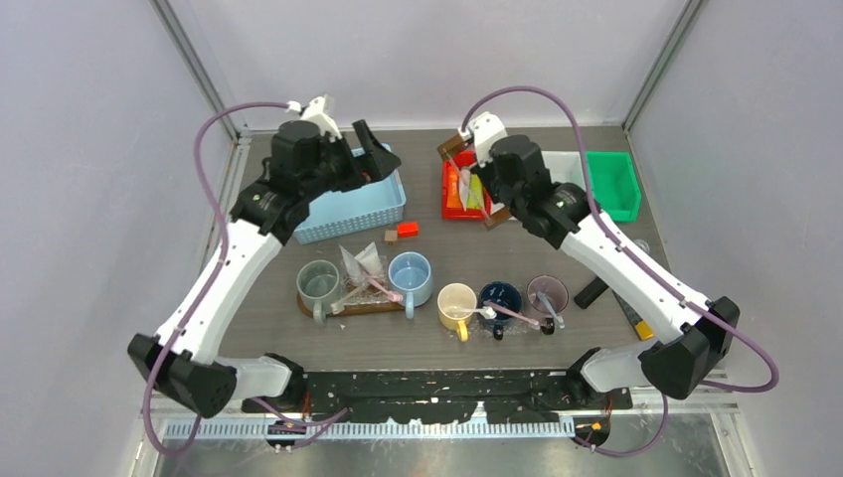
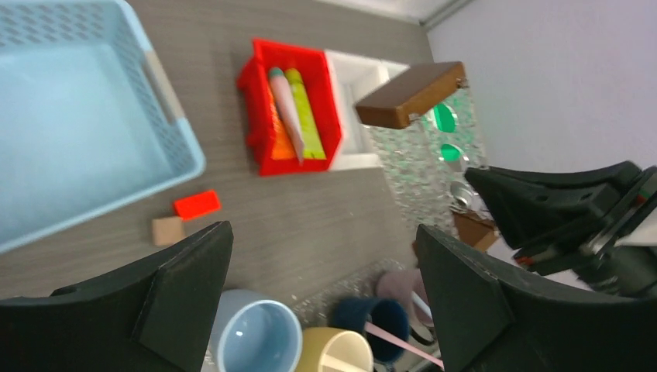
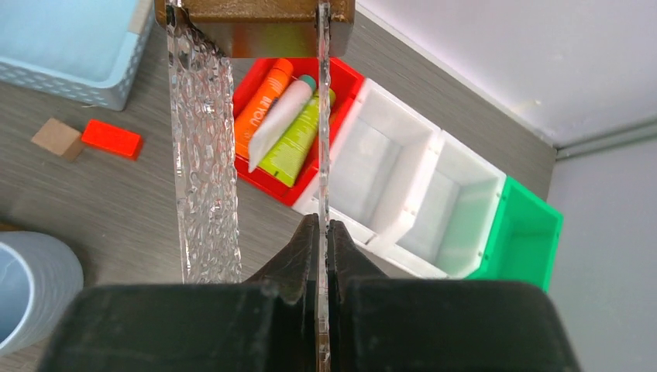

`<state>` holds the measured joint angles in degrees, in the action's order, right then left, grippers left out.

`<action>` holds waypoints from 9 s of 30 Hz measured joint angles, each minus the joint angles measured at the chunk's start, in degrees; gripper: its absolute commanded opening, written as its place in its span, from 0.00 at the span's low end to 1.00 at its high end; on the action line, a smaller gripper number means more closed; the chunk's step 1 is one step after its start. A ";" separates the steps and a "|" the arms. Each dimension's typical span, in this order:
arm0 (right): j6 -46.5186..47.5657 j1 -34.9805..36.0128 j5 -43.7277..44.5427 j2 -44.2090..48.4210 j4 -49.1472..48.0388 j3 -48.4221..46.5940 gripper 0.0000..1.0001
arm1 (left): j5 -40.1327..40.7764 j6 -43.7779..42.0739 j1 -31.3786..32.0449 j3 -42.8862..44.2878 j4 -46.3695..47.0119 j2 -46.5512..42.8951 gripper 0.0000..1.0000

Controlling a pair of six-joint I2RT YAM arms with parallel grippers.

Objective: Prepare toiletry sets of a toothbrush and toothpaste on the tray
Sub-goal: Pick up the toothpaste holder from the storage box, then place the toothpaste holder at the center of the board, then pick up the toothpaste from the storage box.

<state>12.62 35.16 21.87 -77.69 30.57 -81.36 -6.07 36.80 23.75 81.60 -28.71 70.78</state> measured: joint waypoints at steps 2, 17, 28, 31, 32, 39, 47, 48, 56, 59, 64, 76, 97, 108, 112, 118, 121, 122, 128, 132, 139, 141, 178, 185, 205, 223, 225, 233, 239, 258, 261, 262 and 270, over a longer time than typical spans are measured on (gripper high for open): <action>1.27 2.45 1.07 -0.02 -1.51 1.18 0.01 | -0.44 2.27 1.92 0.74 0.33 2.84 0.91; 9.35 15.08 14.19 -2.21 -14.84 8.07 0.01 | 6.91 15.87 11.47 1.25 8.46 17.00 0.79; 15.19 18.67 23.23 -8.00 -20.96 8.85 0.01 | 9.25 19.89 12.02 1.18 9.68 21.46 0.20; 16.02 18.73 24.94 -8.39 -21.66 8.83 0.13 | 10.21 20.72 11.72 0.31 10.38 21.57 0.00; 15.80 18.75 25.07 -8.39 -21.62 8.83 0.17 | 10.82 21.59 11.74 -0.09 11.41 21.57 0.00; 11.78 19.04 22.77 -8.37 -16.35 5.53 0.61 | 13.14 22.14 11.80 -6.49 22.62 20.09 0.00; -6.93 18.60 19.37 -6.60 -2.93 -6.84 0.80 | 15.47 18.32 11.76 -15.21 36.35 18.32 0.00; -9.46 18.32 18.97 -6.14 -1.68 -8.33 0.80 | 15.61 18.21 11.76 -16.15 37.99 17.92 0.00; -41.53 4.76 5.51 -0.07 5.97 -12.07 0.71 | 15.87 18.25 11.76 -22.77 52.96 15.87 0.00; -51.67 2.38 2.54 1.09 5.99 -8.76 0.66 | 15.87 18.32 11.76 -23.61 56.15 15.69 0.00; -63.84 1.36 -2.01 1.27 5.57 -2.60 0.57 | 15.82 18.18 11.93 -23.71 60.04 15.32 0.00; -75.01 -1.33 -6.08 1.25 -0.44 1.14 0.49 | 15.61 14.75 13.16 -23.89 65.59 14.78 0.00; -75.06 -4.17 -6.58 0.96 -2.82 2.62 0.00 | 14.86 3.52 15.98 -27.47 71.45 12.72 0.66; -60.28 -11.63 -7.69 4.68 2.89 1.86 0.00 | 10.03 -5.97 16.15 -28.83 62.03 3.13 0.84; -53.07 -14.86 -12.52 5.86 6.05 1.44 0.00 | 10.12 -11.85 15.89 -23.50 47.89 -0.87 0.85; -42.16 -16.90 -18.71 7.50 10.47 3.58 0.00 | 11.56 -19.82 12.20 -12.59 26.51 -4.87 0.87; -37.64 -16.90 -21.92 8.11 12.70 5.27 0.00 | 12.09 -23.02 7.56 -9.70 19.32 -7.08 0.88; -36.20 -16.90 -22.93 8.24 12.90 6.16 0.00 | 12.22 -23.87 5.81 -9.55 17.55 -8.00 0.88; -30.93 -16.90 -26.58 8.20 13.38 11.85 0.00 | 14.88 -28.37 -1.16 -10.75 11.45 -11.58 0.89; -28.70 -16.90 -27.56 6.82 13.20 14.99 0.00 | 18.16 -31.93 -1.22 -14.51 10.47 -14.80 0.89; -27.69 -16.90 -27.15 4.66 8.26 24.26 0.01 | 24.50 -37.68 -1.22 -21.84 12.76 -20.11 0.89; -27.74 -16.90 -26.84 3.74 7.10 25.81 0.01 | 26.08 -38.86 -1.22 -23.23 13.68 -20.68 0.89; -30.14 -16.90 -23.19 -2.60 2.19 27.69 0.35 | 30.10 -43.50 -1.22 -27.12 19.69 -20.79 0.89; -29.73 -16.90 -23.21 -3.08 2.25 27.45 0.23 | 30.05 -43.50 -1.22 -27.12 19.82 -20.76 0.89; -25.29 -13.14 -20.94 -4.66 4.52 25.22 0.17 | 29.00 -43.78 -1.22 -27.54 20.17 -20.76 0.89; -24.85 -13.03 -19.63 -4.81 8.48 24.30 0.40 | 28.96 -44.72 -1.22 -27.56 20.31 -20.76 0.89; -24.85 -13.03 -19.61 -4.76 9.51 24.04 0.43 | 28.96 -44.72 -1.22 -27.56 20.31 -20.76 0.89; -24.96 -12.70 -18.32 -0.87 10.05 18.71 0.50 | 28.87 -44.70 -1.22 -27.58 20.31 -20.65 0.89; -22.95 -8.31 -11.85 1.25 -0.98 17.09 0.53 | 28.65 -44.63 -1.22 -27.58 20.31 -20.65 0.89; -11.58 1.31 5.11 -25.62 -35.67 16.83 0.52 | 28.52 -44.63 -1.22 -28.00 20.35 -20.79 0.88; -11.39 1.44 7.37 -28.24 -38.05 15.91 0.50 | 28.52 -44.63 -1.22 -28.06 20.35 -20.90 0.88; -11.37 1.44 8.02 -29.18 -39.17 15.45 0.50 | 28.52 -44.63 -1.22 -28.09 20.37 -20.92 0.88; -10.78 1.44 12.39 -35.28 -44.48 13.46 0.35 | 28.52 -44.70 -1.22 -28.28 20.39 -21.14 0.88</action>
<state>1.85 36.60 34.26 -112.97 -13.91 -67.90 22.46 -7.90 22.52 53.32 -8.32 49.65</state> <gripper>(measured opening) 0.435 0.882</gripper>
